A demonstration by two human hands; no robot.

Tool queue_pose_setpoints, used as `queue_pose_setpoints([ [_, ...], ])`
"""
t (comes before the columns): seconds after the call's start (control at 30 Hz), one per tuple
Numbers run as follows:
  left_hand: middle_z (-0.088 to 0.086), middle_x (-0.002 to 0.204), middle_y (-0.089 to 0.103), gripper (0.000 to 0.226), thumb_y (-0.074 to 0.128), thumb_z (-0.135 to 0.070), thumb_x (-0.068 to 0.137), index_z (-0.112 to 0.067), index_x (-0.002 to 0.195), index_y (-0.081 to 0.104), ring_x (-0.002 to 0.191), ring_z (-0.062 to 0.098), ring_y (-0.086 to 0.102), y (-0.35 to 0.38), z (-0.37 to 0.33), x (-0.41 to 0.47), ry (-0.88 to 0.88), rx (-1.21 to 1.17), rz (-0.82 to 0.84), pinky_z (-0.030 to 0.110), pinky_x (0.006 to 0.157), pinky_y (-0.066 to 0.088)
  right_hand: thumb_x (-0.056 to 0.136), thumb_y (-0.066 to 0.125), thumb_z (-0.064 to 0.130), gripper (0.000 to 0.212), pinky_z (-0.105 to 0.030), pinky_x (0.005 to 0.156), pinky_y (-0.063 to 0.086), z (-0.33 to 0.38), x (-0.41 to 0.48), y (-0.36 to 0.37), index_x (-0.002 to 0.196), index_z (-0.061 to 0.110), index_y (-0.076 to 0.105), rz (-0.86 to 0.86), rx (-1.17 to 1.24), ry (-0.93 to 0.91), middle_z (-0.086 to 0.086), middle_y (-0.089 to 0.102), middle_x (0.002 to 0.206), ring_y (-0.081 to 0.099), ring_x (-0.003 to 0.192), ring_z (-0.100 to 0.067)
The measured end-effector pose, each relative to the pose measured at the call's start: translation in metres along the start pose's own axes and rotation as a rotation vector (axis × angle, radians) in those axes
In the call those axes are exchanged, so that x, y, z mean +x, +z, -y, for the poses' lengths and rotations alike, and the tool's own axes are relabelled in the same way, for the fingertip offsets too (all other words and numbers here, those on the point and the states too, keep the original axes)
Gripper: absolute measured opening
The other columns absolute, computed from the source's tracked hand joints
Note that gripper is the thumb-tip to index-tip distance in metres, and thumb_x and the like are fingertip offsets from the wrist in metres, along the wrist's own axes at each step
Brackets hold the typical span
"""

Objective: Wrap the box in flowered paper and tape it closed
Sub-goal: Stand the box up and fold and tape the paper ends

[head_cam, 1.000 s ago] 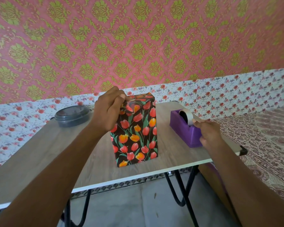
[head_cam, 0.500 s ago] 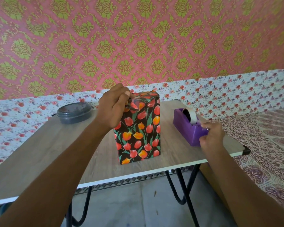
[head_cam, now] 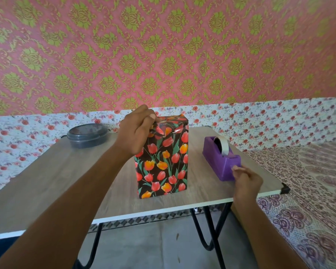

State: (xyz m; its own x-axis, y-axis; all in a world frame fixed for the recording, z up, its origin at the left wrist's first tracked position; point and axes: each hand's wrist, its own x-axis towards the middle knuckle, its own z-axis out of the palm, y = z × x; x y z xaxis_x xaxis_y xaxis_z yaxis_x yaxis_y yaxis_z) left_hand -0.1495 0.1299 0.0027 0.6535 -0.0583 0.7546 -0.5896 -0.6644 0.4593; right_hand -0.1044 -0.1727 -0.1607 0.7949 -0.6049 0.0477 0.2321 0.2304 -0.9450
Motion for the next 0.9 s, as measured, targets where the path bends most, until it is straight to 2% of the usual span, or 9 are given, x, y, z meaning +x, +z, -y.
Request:
queue_pose_setpoints([
  [0.1, 0.008, 0.085, 0.057, 0.043, 0.036, -0.027, 0.101, -0.008, 0.091, 0.073, 0.084, 0.018, 0.055, 0.0, -0.001, -0.001, -0.004, -0.01, 0.014, 0.04, 0.079, 0.044, 0.085, 0.073, 0.002, 0.003, -0.036, 0.074, 0.05, 0.001, -0.008, 0.0, 0.083, 0.003, 0.074, 0.028, -0.036, -0.104, -0.005, 0.065, 0.079, 0.06, 0.074, -0.016],
  [0.27, 0.002, 0.092, 0.045, 0.039, 0.04, -0.024, 0.102, -0.011, 0.094, 0.076, 0.094, 0.025, 0.048, 0.0, 0.002, 0.001, 0.044, 0.022, 0.001, 0.048, 0.088, 0.043, 0.093, 0.069, 0.003, 0.006, -0.036, 0.072, 0.05, 0.012, -0.02, 0.012, 0.092, 0.004, 0.074, 0.149, -0.039, -0.224, -0.014, 0.066, 0.086, 0.058, 0.077, -0.016],
  [0.37, 0.003, 0.086, 0.039, 0.036, 0.039, -0.023, 0.104, -0.022, 0.085, 0.07, 0.091, 0.026, 0.043, -0.001, 0.003, 0.0, 0.041, 0.033, 0.012, 0.043, 0.086, 0.038, 0.096, 0.066, 0.001, 0.011, -0.03, 0.063, 0.051, 0.037, -0.03, 0.03, 0.093, 0.008, 0.074, 0.302, -0.033, -0.307, -0.016, 0.068, 0.082, 0.061, 0.07, -0.014],
  [0.47, 0.001, 0.078, 0.037, 0.04, 0.035, -0.026, 0.103, -0.015, 0.08, 0.065, 0.085, 0.023, 0.041, -0.002, 0.001, -0.002, 0.048, 0.074, 0.009, 0.04, 0.081, 0.033, 0.094, 0.067, 0.0, 0.014, -0.032, 0.063, 0.052, 0.07, -0.045, 0.055, 0.093, 0.011, 0.076, 0.445, -0.023, -0.398, -0.019, 0.066, 0.076, 0.058, 0.065, -0.019],
  [0.57, 0.004, 0.079, 0.048, 0.038, 0.034, -0.027, 0.102, -0.009, 0.087, 0.064, 0.085, 0.025, 0.046, -0.002, 0.001, -0.001, 0.085, 0.107, -0.009, 0.044, 0.082, 0.035, 0.093, 0.072, 0.007, 0.022, -0.03, 0.06, 0.052, 0.102, -0.062, 0.08, 0.091, 0.027, 0.08, 0.523, 0.021, -0.521, -0.003, 0.07, 0.07, 0.055, 0.059, -0.018],
  [0.67, 0.001, 0.083, 0.055, 0.029, 0.034, -0.024, 0.103, -0.014, 0.093, 0.059, 0.086, 0.023, 0.05, -0.004, -0.001, -0.002, 0.109, 0.125, -0.032, 0.042, 0.078, 0.038, 0.094, 0.072, 0.009, 0.028, -0.031, 0.06, 0.05, 0.133, -0.072, 0.103, 0.111, 0.03, 0.076, 0.616, 0.085, -0.563, -0.008, 0.072, 0.075, 0.046, 0.055, -0.023],
  [0.73, -0.004, 0.076, 0.052, 0.019, 0.035, -0.022, 0.104, -0.019, 0.098, 0.052, 0.079, 0.021, 0.048, -0.003, -0.004, -0.004, 0.116, 0.099, -0.058, 0.039, 0.07, 0.035, 0.094, 0.072, 0.01, 0.042, -0.032, 0.063, 0.046, 0.151, -0.076, 0.12, 0.128, 0.033, 0.067, 0.726, 0.087, -0.579, -0.013, 0.061, 0.071, 0.036, 0.061, -0.028],
  [0.83, 0.0, 0.073, 0.045, 0.006, 0.034, -0.019, 0.105, -0.02, 0.103, 0.04, 0.065, 0.021, 0.048, -0.005, -0.007, -0.005, 0.119, -0.043, -0.093, 0.043, 0.059, 0.041, 0.094, 0.07, 0.002, 0.046, -0.026, 0.061, 0.048, 0.178, -0.077, 0.146, 0.137, 0.015, 0.063, 0.777, -0.032, -0.556, -0.01, 0.062, 0.072, 0.051, 0.061, -0.018],
  [0.9, 0.01, 0.077, 0.05, 0.004, 0.034, -0.014, 0.106, -0.018, 0.105, 0.035, 0.066, 0.027, 0.062, -0.007, -0.006, -0.007, 0.076, -0.121, -0.126, 0.054, 0.059, 0.05, 0.092, 0.067, -0.005, 0.03, -0.03, 0.054, 0.049, 0.191, -0.078, 0.164, 0.12, 0.006, 0.07, 0.822, -0.141, -0.48, -0.013, 0.07, 0.073, 0.063, 0.06, -0.018],
])
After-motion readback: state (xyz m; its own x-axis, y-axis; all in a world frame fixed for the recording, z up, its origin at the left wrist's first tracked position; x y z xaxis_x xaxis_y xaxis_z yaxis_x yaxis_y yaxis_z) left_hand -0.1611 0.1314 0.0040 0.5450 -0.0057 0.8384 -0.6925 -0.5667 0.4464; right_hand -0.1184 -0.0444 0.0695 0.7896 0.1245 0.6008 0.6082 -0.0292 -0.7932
